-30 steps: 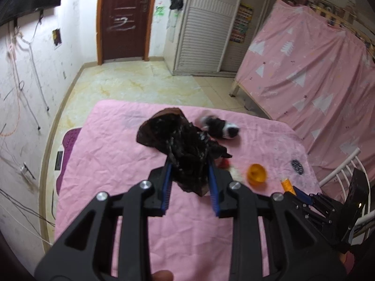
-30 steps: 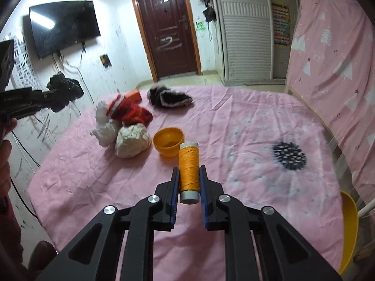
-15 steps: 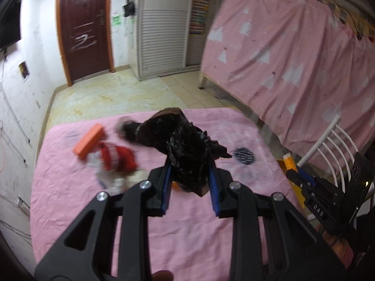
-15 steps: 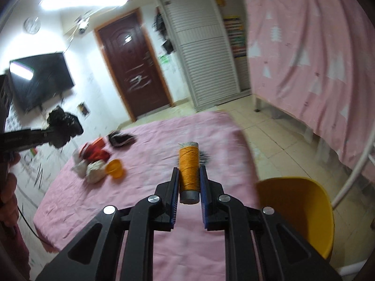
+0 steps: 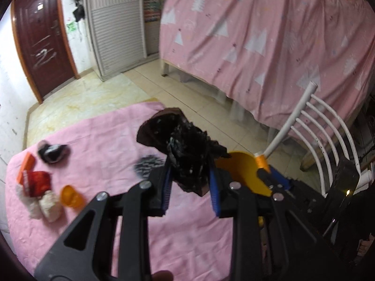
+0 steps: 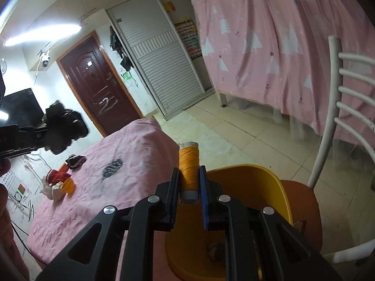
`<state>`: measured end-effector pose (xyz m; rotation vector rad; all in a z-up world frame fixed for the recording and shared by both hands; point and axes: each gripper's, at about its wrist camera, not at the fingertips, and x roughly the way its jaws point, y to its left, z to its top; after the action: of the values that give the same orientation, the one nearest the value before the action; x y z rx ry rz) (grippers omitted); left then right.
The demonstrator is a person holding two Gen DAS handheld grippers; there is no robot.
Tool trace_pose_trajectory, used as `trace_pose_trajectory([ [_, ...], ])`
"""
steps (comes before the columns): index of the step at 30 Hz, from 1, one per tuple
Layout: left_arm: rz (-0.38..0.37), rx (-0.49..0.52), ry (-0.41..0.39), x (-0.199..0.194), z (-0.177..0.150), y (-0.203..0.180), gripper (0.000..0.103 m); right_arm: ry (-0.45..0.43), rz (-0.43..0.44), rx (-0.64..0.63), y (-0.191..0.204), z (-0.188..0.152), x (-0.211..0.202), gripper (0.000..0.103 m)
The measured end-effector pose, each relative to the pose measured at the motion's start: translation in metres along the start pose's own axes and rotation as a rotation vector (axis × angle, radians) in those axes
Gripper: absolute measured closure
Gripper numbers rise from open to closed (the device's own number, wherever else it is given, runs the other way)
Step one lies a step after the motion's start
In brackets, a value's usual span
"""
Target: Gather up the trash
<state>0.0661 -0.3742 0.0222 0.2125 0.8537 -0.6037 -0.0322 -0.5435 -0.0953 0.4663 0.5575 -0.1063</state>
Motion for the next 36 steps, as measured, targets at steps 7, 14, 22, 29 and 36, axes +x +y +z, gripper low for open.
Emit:
trace_pose_trajectory([
  [7,-0.041,0.018,0.005,0.04,0.006,-0.04,0.077,0.03,-0.032,0.052,-0.022,-0.006,0.013,0.092],
  [14,-0.055,0.031,0.014,0.063,0.0,-0.062,0.074,0.046,-0.064,0.077,-0.034,-0.007,0.019,0.087],
  [22,-0.059,0.013,0.014,0.071,-0.002,-0.067,0.045,0.03,-0.074,0.093,-0.04,-0.007,0.015,0.058],
  [29,-0.064,-0.006,0.005,0.059,-0.004,-0.059,0.045,0.01,-0.048,0.095,-0.036,-0.005,0.01,0.034],
  [36,-0.062,-0.022,-0.029,0.042,-0.001,-0.047,0.045,-0.023,-0.024,0.078,-0.025,0.0,0.002,0.024],
])
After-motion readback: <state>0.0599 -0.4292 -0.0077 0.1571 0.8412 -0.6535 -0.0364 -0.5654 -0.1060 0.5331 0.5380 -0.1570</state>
